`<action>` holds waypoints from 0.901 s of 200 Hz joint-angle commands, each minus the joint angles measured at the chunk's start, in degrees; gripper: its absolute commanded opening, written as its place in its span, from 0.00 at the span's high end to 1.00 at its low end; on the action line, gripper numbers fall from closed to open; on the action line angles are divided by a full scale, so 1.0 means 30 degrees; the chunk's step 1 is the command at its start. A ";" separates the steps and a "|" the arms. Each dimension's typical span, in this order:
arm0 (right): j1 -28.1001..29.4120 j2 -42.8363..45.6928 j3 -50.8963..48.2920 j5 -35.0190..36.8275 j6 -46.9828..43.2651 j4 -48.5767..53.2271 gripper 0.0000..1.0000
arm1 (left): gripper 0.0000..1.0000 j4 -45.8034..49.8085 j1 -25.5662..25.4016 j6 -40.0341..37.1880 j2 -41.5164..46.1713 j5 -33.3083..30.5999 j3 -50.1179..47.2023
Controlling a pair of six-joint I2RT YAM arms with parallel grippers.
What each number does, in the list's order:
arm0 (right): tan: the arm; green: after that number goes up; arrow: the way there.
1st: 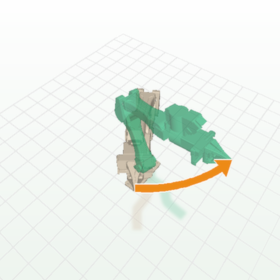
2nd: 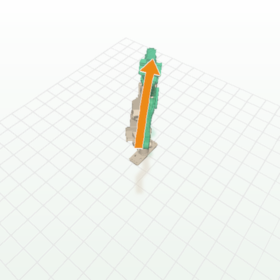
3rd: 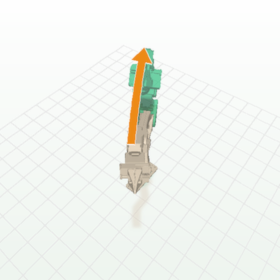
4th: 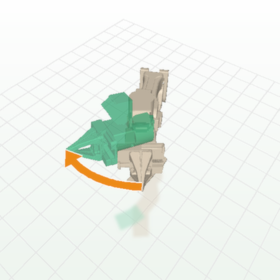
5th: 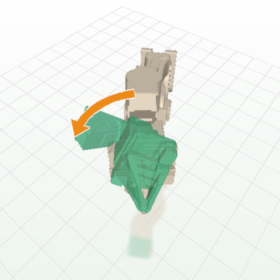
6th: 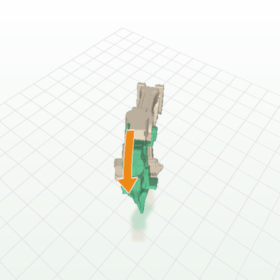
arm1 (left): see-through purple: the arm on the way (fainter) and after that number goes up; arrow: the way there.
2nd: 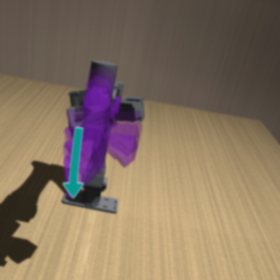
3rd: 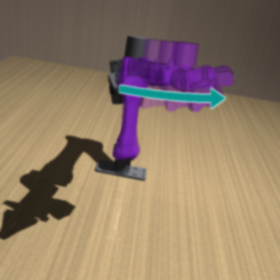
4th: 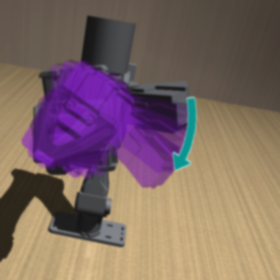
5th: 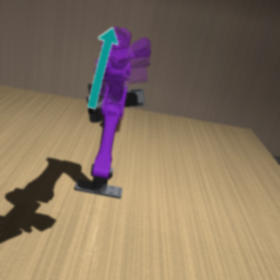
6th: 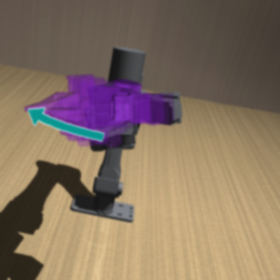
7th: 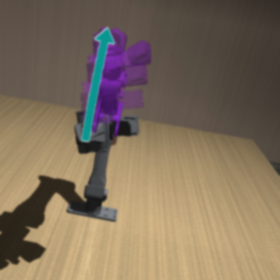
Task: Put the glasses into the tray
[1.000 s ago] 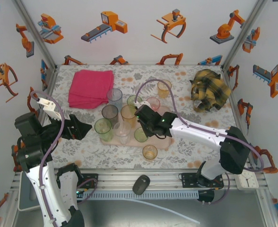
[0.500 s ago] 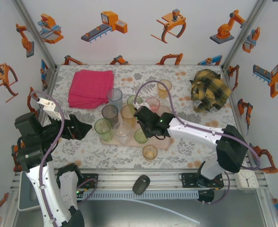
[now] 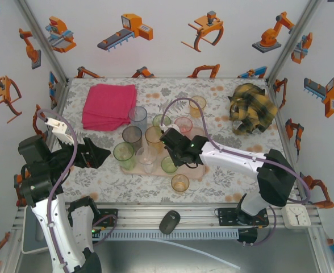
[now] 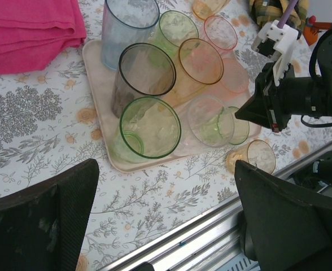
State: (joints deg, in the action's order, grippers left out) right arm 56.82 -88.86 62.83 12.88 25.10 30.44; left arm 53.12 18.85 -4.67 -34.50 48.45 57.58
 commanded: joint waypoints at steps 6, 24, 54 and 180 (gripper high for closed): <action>0.0132 -0.0292 -0.0277 -0.0040 0.0441 -0.0426 0.92 | 0.03 -0.0370 0.0133 -0.0108 0.0078 0.0113 -0.0177; 0.0132 -0.0292 -0.0317 -0.0047 0.0451 -0.0433 0.91 | 0.03 -0.0370 0.0132 -0.0087 0.0093 0.0122 -0.0176; 0.0119 -0.0263 -0.0340 -0.0052 0.0453 -0.0420 0.91 | 0.03 -0.0370 0.0132 -0.0087 0.0130 0.0135 -0.0168; 0.0133 -0.0302 -0.0362 0.0277 0.0544 -0.0302 0.80 | 0.03 -0.0386 0.0132 -0.0114 0.0146 0.0157 -0.0155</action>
State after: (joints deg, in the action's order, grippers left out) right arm 56.82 -89.14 62.30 12.93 25.74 30.09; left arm 53.12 18.85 -4.67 -34.50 48.45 57.56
